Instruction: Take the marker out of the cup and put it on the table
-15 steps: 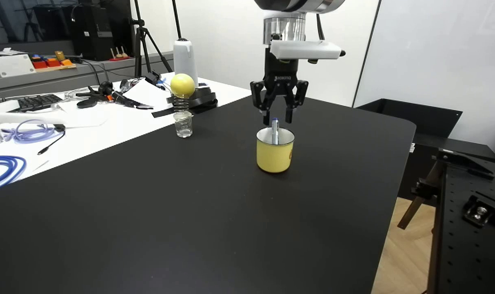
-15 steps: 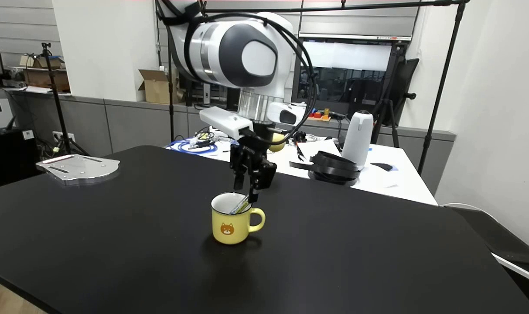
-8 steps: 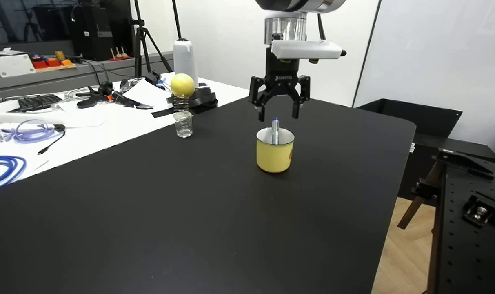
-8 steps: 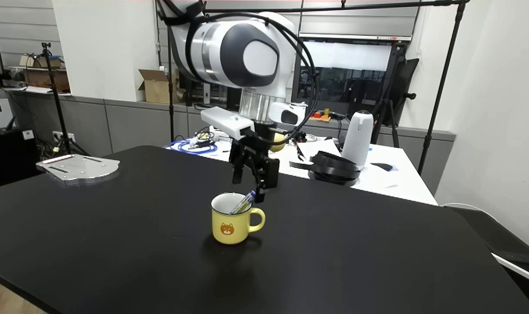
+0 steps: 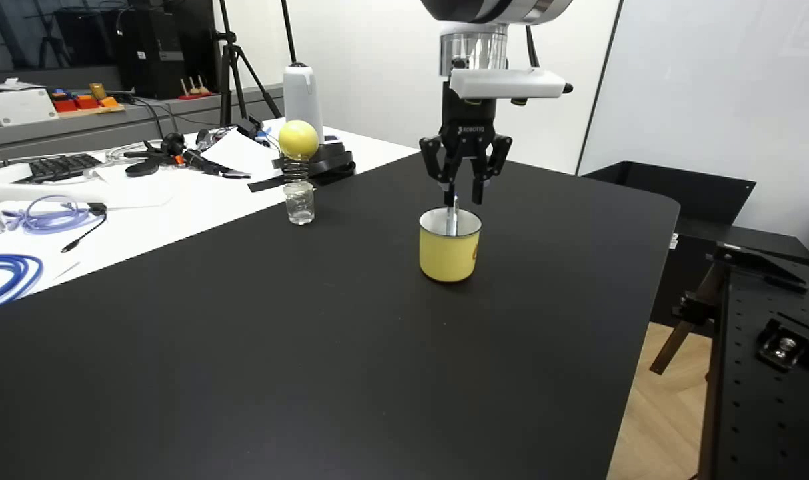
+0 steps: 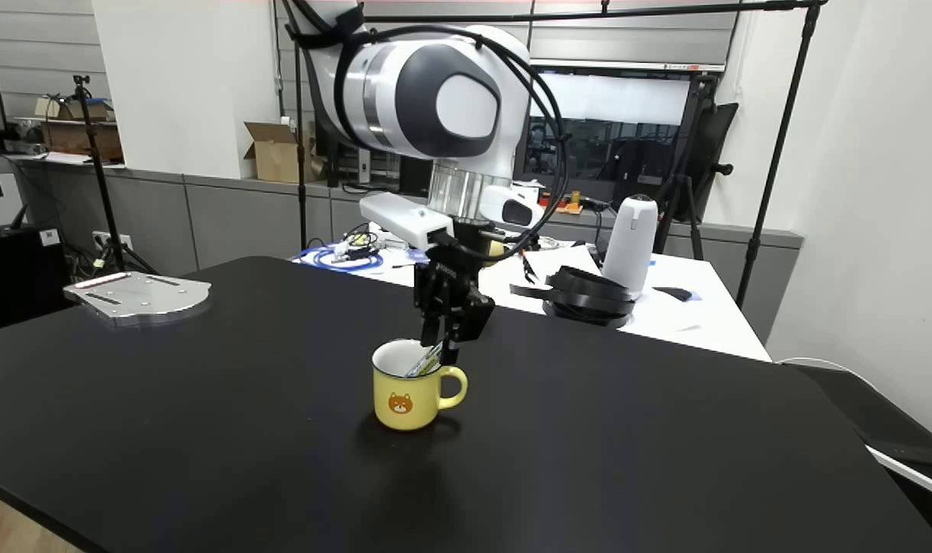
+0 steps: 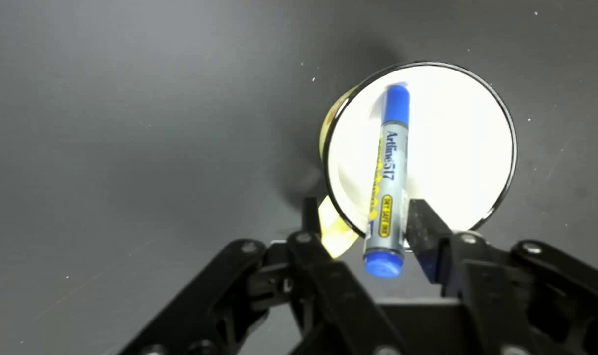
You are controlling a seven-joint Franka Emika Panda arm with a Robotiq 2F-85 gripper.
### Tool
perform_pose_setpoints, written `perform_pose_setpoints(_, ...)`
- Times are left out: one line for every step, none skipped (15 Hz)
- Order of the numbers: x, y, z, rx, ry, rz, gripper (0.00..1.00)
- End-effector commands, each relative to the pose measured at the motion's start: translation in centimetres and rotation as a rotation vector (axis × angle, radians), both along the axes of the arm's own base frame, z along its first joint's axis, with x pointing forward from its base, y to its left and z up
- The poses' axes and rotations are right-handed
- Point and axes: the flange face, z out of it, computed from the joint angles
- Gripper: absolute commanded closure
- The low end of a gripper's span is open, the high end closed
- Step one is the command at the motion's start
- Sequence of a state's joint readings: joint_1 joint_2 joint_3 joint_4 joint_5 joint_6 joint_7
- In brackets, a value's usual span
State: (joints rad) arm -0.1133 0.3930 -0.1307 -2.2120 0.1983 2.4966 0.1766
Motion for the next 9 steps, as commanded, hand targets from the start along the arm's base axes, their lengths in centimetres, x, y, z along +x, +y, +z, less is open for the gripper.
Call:
perform_pose_setpoints(0.49, -0.72, 0.08, 0.002, 0.015, -0.043, 0.81)
perform_pose_setpoints(0.47, -0.80, 0.05, 0.001, 0.015, -0.045, 0.89)
perform_pose_setpoints(0.47, -0.84, 0.05, 0.000, 0.015, -0.046, 0.95)
perform_pose_setpoints(0.58, -0.84, 0.18, -0.001, 0.012, -0.048, 0.96)
perform_pose_setpoints(0.55, -0.83, 0.17, -0.002, 0.012, -0.048, 0.94)
perform_pose_setpoints(0.55, -0.82, 0.20, -0.001, 0.012, -0.048, 0.95)
perform_pose_setpoints(0.54, -0.74, 0.31, 0.002, 0.010, -0.046, 0.94)
perform_pose_setpoints(0.55, -0.60, 0.57, 0.002, 0.007, -0.042, 0.94)
perform_pose_setpoints(0.58, -0.42, 0.99, -0.001, 0.002, -0.038, 0.94)
